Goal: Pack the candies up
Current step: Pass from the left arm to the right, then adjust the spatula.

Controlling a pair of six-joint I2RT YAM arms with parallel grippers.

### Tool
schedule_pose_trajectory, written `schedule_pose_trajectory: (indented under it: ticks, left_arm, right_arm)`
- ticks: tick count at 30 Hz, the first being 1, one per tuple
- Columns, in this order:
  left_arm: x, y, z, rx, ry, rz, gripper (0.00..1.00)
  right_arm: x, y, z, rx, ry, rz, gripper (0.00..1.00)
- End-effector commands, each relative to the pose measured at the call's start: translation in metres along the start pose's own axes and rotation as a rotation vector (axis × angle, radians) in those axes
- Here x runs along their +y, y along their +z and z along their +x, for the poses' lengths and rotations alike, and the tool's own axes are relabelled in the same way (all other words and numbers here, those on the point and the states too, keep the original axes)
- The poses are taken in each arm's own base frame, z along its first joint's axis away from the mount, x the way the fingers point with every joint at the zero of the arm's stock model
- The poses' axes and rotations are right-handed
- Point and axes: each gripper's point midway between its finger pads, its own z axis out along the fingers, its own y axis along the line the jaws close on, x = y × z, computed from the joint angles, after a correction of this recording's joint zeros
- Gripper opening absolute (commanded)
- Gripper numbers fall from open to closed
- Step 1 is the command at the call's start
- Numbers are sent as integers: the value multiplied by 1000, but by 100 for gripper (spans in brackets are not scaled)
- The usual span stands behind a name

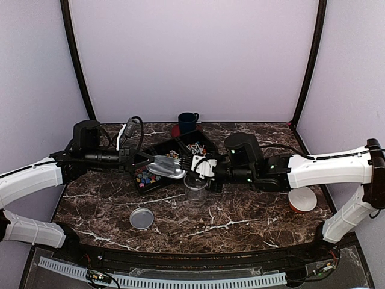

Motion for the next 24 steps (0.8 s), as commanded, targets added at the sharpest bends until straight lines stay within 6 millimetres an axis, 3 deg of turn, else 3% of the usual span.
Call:
schedule_pose_trajectory:
  ticks: [1,8,14,19,24]
  left_arm:
    - [-12,-5,-21,-62,68,3,17]
    - [-15,-14,-27,-90,113,-36,51]
    - [-10,-17,-30,-111,118,-76,71]
    - [5,-14,-32,-124,95,-128,86]
    - [21,-1,-30,-110,52,-152,92]
  right_arm:
    - [-10,-6,-22,-54,54,27,0]
    - [-22,-15,-12,-25,143,75,0]
    - [-39,-28,4,18,256,139,0]
    - [-66,-48,21,79,367,288,0]
    - [-93,-74,38,144,502,449,0]
